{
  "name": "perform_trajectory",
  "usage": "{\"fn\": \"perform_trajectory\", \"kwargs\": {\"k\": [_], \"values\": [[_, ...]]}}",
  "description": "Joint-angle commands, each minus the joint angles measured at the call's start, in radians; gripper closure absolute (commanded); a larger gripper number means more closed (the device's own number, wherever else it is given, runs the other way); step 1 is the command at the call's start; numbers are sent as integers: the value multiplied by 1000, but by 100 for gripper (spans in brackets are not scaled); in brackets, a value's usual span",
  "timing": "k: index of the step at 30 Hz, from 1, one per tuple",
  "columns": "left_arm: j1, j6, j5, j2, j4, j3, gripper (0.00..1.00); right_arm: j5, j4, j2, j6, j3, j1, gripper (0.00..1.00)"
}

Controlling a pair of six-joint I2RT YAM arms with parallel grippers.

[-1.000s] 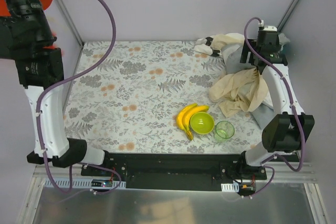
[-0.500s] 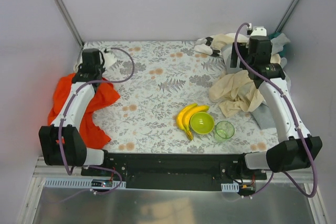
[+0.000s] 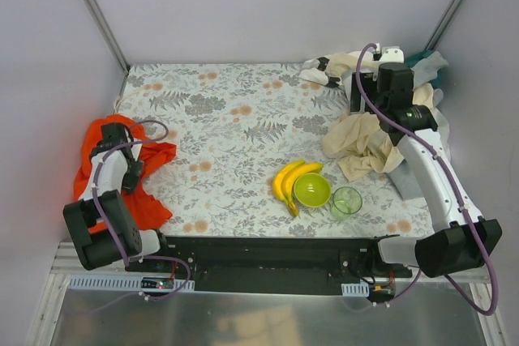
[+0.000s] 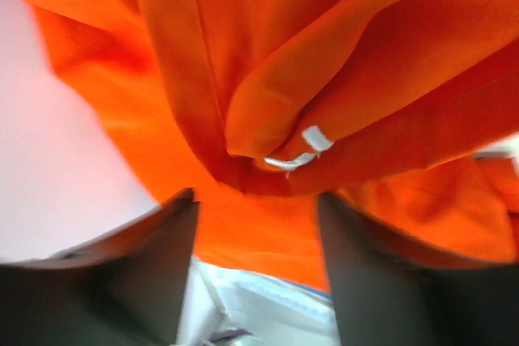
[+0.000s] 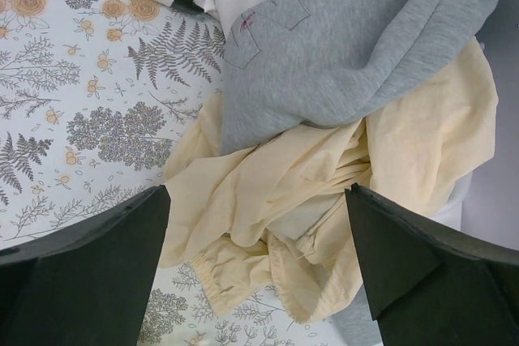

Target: Pick out a specific cloth from the pile

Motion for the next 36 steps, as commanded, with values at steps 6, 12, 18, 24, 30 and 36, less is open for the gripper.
{"fn": "perform_trajectory", "kwargs": {"k": [6, 12, 18, 24, 30, 36], "values": [[2, -249, 221, -119, -120, 200, 1, -71, -29, -93, 97, -70, 14, 1], [-180, -388, 258, -196, -117, 277, 1, -190, -12, -236, 198, -251, 16, 1], [-320, -423, 337, -208, -58, 203, 1, -225, 60, -375, 262, -453, 14, 1], [-330, -420, 420, -310, 150, -9, 1, -170, 190, -498, 313, -653, 13, 1], [-330, -389, 497, -387, 176, -103, 1, -81, 176, -495, 295, -671, 11, 1], [-331, -408, 414, -374, 226, -164, 1, -69, 186, -483, 293, -685, 9, 1]]}}
